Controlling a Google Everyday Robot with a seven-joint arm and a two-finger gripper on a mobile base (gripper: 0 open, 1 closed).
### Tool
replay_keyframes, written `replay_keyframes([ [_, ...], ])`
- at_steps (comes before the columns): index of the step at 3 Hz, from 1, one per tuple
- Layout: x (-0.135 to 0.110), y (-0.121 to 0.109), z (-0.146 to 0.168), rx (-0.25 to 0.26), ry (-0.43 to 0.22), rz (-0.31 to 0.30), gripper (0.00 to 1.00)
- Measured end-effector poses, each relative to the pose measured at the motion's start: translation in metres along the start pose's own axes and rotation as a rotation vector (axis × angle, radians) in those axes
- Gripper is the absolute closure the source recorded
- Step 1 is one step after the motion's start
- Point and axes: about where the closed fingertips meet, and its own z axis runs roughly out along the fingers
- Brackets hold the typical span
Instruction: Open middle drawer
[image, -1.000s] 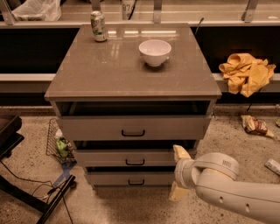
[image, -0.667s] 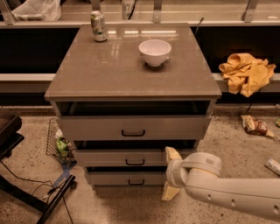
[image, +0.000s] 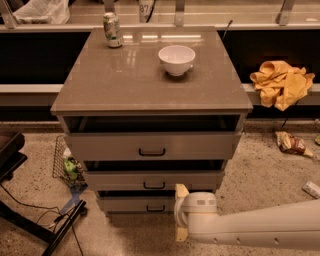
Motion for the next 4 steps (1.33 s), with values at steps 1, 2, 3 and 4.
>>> replay_keyframes([
  [1, 0.004, -0.011, 0.002, 0.049, 0.016, -0.065, 0.00],
  [2, -0.012, -0.010, 0.006, 0.030, 0.022, -0.064, 0.00],
  [3, -0.029, -0.009, 0.023, -0.011, 0.062, -0.090, 0.00],
  [4, -0.047, -0.010, 0.042, -0.047, 0.095, -0.133, 0.00],
])
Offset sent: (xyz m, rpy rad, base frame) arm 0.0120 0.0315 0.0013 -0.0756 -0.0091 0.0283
